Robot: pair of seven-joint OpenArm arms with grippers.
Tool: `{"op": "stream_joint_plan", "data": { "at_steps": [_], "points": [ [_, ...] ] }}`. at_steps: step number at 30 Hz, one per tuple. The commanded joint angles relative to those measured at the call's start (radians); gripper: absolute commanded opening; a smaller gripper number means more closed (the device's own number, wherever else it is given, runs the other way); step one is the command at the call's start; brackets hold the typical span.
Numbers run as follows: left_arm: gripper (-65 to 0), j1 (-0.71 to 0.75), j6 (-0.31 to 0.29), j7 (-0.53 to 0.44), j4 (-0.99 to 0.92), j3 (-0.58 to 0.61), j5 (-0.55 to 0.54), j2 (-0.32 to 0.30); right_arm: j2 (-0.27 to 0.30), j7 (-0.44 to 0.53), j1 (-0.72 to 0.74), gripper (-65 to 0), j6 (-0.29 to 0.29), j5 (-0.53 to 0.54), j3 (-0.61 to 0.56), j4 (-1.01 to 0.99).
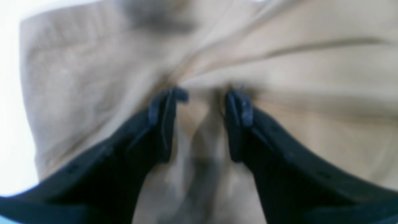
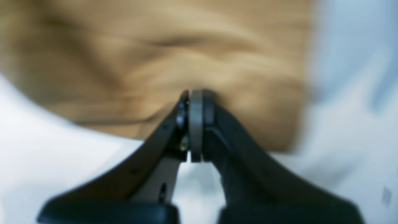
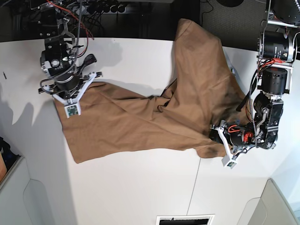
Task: Layout the t-shirt on the table in an organized manner, then fold the t-shirt properly
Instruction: 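Pull the shirt with both grippers apart to stretch it flat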
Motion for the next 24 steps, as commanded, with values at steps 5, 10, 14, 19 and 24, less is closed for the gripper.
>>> {"op": "stream_joint_plan", "data": {
  "at_steps": [5, 10, 14, 19, 24],
  "points": [
    [-36.6, 0.006, -0.059, 0.022, 0.175, -0.006, -0.140, -0.089, 0.005, 0.015, 0.009, -65.0, -0.003, 0.019, 0.149, 0.027],
    [-36.6, 0.069, -0.066, 0.037, 0.230, -0.006, -0.152, -0.108, 0.015, 0.011, 0.008, -65.0, 0.065, 0.109, 0.262, 0.024],
    [-36.6, 0.128, -0.108, 0.044, 0.230, -0.006, -0.186, -0.108, 0.059, 0.007, 0.008, -57.0, 0.076, 0.183, 0.292, 0.007],
    [-36.6, 0.188, -0.108, 0.043, 0.230, -0.006, -0.184, -0.108, 0.106, -0.010, 0.008, -41.1, 0.156, 0.276, 0.292, -0.041],
    [-36.6, 0.225, -0.108, 0.004, 0.228, -0.006, -0.126, -0.107, 0.128, -0.013, -0.026, -41.1, 0.248, 0.429, 0.292, -0.042]
  ]
}}
